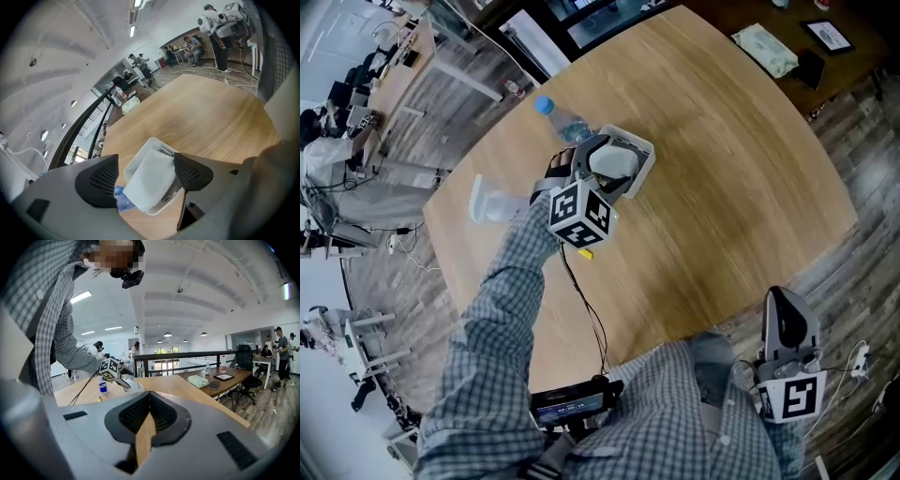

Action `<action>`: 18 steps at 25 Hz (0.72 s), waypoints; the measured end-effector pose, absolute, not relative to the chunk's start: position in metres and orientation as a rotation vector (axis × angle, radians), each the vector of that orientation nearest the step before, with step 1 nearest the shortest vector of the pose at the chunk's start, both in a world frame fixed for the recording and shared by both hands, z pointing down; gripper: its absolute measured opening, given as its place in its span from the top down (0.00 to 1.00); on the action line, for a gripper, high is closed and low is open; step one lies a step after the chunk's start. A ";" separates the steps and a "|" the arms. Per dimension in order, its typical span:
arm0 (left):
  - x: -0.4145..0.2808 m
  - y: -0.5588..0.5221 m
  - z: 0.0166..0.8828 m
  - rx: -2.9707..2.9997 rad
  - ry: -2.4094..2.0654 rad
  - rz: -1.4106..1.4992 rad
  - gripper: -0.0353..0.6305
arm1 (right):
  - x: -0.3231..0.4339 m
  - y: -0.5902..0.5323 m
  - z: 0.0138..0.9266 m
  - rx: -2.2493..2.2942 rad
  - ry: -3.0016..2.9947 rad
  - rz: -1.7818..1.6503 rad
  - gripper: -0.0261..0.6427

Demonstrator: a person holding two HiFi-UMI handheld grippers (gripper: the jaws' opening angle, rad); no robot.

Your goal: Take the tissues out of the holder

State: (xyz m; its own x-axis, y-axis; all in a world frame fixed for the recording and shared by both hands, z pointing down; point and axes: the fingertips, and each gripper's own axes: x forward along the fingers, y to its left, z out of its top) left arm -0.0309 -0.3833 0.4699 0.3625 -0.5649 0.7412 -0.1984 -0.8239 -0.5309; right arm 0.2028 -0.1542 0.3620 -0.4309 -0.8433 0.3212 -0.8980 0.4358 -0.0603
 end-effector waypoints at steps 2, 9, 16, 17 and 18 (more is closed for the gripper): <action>-0.030 -0.385 0.471 -2.282 0.640 -1.464 0.39 | 0.204 -0.158 0.362 1.540 -2.437 0.353 0.94; -0.029 -0.377 0.478 -2.302 0.489 -1.546 0.36 | 0.195 -0.167 0.357 1.574 -2.455 0.387 0.94; -0.024 -0.380 0.493 -2.283 0.394 -1.598 0.36 | 0.197 -0.168 0.362 1.577 -2.448 0.406 0.94; -0.023 -0.381 0.495 -2.280 0.387 -1.602 0.36 | 0.197 -0.168 0.362 1.578 -2.445 0.410 0.94; -0.024 -0.382 0.497 -2.275 0.381 -1.608 0.36 | 0.197 -0.168 0.363 1.580 -2.442 0.413 0.94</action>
State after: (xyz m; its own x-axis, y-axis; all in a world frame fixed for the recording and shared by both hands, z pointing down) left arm -0.0237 -0.3821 0.4974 0.3277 -0.3983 0.8567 -0.0284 -0.9105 -0.4125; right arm 0.1972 -0.1677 0.3632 -0.4069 -0.8562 0.3183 -0.9133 0.3885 -0.1223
